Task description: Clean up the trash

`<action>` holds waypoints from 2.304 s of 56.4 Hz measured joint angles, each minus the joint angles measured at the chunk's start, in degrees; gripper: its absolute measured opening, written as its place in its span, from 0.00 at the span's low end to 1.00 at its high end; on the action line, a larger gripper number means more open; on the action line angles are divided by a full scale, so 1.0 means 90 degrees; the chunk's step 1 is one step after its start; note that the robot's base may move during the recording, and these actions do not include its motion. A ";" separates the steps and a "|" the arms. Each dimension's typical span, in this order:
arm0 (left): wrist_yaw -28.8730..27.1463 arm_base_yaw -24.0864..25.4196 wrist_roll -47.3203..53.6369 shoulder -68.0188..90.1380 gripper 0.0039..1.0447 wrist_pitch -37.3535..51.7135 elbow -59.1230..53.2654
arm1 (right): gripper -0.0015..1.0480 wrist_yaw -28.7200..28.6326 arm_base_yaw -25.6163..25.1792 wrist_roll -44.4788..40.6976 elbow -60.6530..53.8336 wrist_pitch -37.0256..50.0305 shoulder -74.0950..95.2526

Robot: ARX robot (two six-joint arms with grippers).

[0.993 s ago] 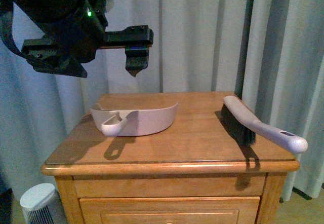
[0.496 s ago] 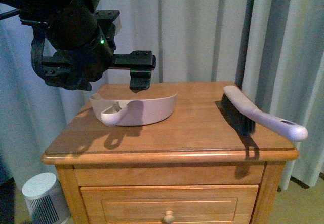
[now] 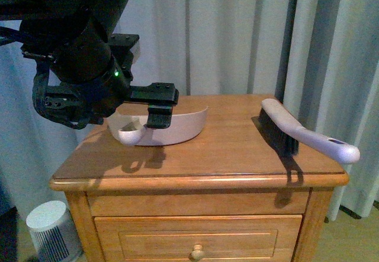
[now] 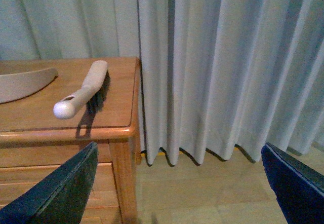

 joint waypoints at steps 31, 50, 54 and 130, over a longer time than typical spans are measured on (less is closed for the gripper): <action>-0.0083 -0.0095 0.0131 0.0328 0.93 0.0027 0.0000 | 0.93 0.0000 0.0000 0.0000 0.0000 0.0000 0.0000; -0.0233 -0.0063 0.0291 0.0328 0.52 0.0129 0.0000 | 0.93 0.0000 0.0000 0.0000 0.0000 0.0000 0.0000; -0.0221 -0.0056 0.0301 0.0328 0.40 0.0129 0.0000 | 0.93 0.0002 0.0000 0.0000 0.0000 0.0000 0.0000; 0.0767 0.0920 0.1426 -0.7283 0.26 0.3543 -0.5209 | 0.93 0.0002 0.0000 0.0000 0.0000 0.0000 0.0000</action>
